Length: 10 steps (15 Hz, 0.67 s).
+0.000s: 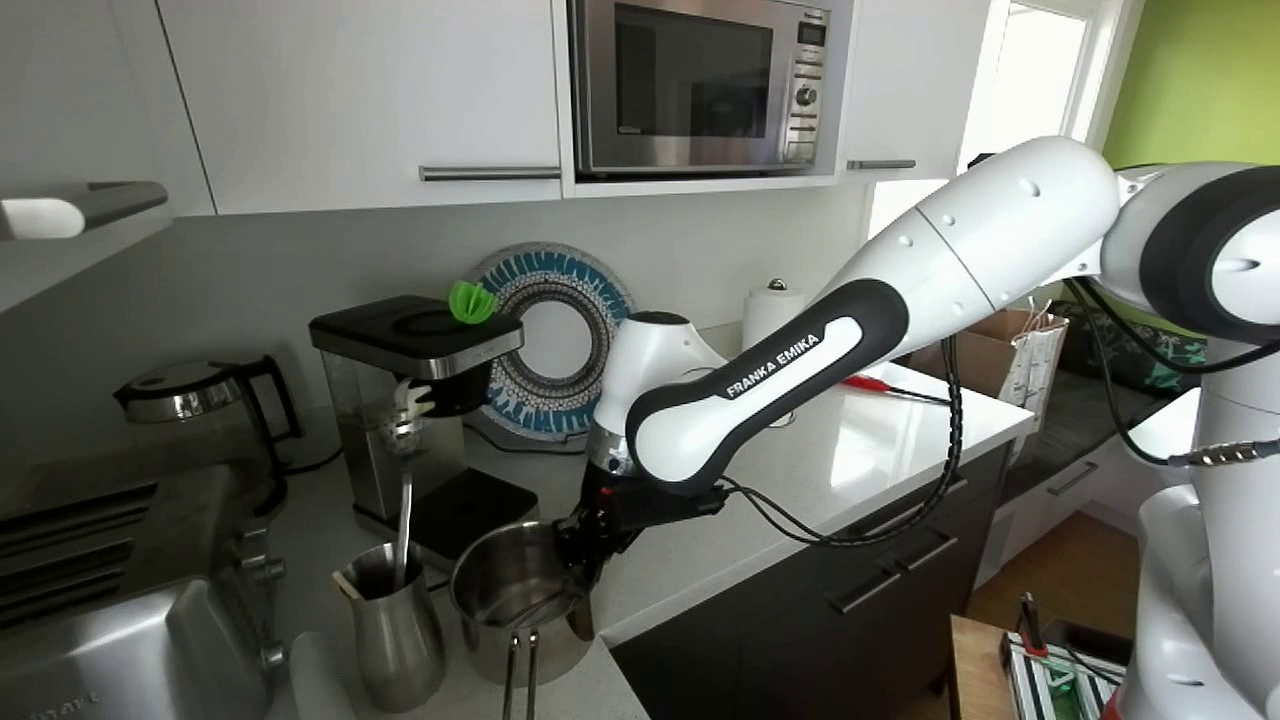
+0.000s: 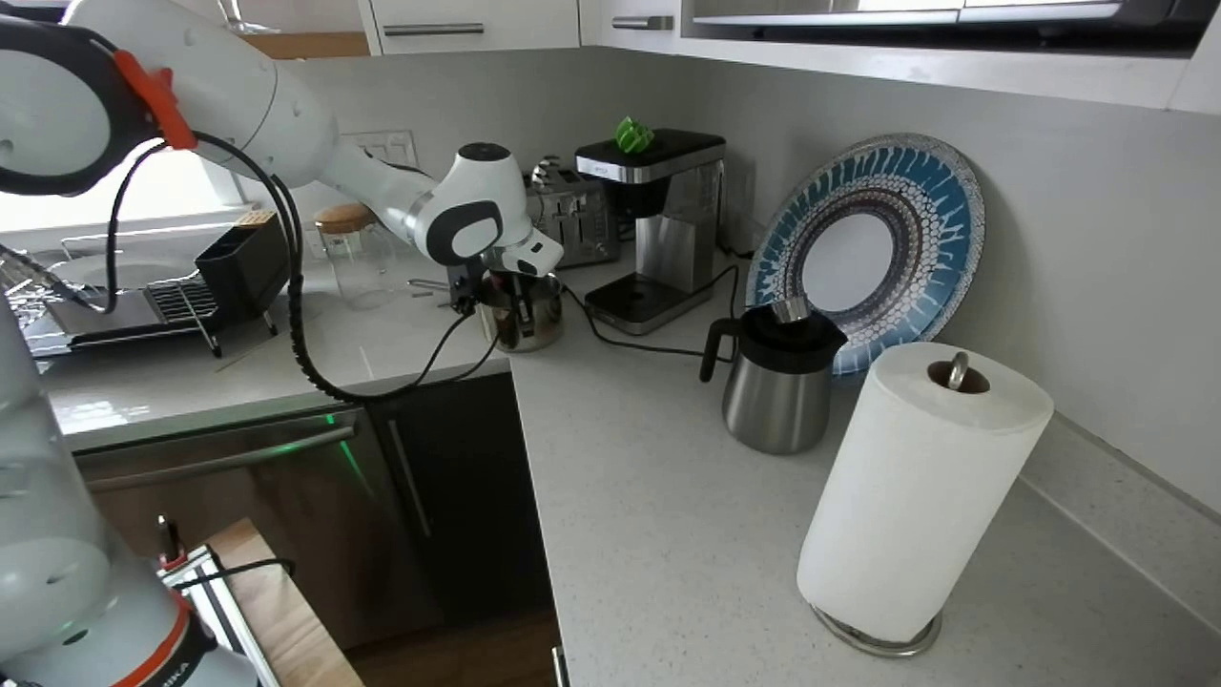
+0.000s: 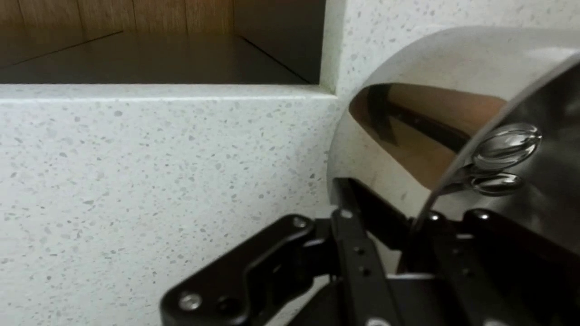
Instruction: Put the pot in front of the paper towel roll then take the bunch of spoons out of it and put it on the counter
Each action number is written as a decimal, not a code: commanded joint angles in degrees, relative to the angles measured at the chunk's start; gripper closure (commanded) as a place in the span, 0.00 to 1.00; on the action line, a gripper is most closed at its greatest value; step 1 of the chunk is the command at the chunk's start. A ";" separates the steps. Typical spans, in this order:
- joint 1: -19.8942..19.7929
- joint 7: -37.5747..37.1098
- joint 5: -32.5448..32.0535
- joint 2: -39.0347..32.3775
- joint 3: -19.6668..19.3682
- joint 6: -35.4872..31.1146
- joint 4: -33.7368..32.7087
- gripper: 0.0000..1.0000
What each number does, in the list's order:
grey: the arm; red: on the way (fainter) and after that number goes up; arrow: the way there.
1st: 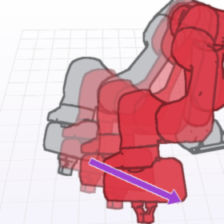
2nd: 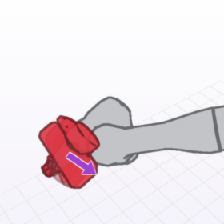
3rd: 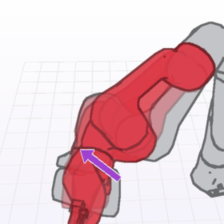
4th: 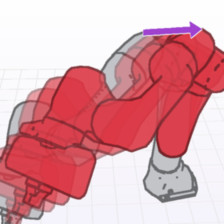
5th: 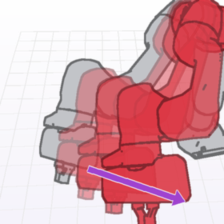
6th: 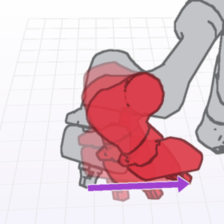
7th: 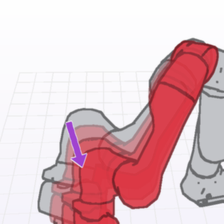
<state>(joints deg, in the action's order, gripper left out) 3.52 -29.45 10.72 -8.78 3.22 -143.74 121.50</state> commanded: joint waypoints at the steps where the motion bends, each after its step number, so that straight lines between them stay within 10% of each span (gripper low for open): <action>1: -0.35 -3.71 0.14 3.49 -2.45 -1.44 2.42 0.98; 10: -2.27 -0.09 3.80 7.39 -3.24 -4.17 6.72 0.98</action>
<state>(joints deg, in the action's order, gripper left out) 1.52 -29.68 14.46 -1.39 -0.23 -148.05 128.31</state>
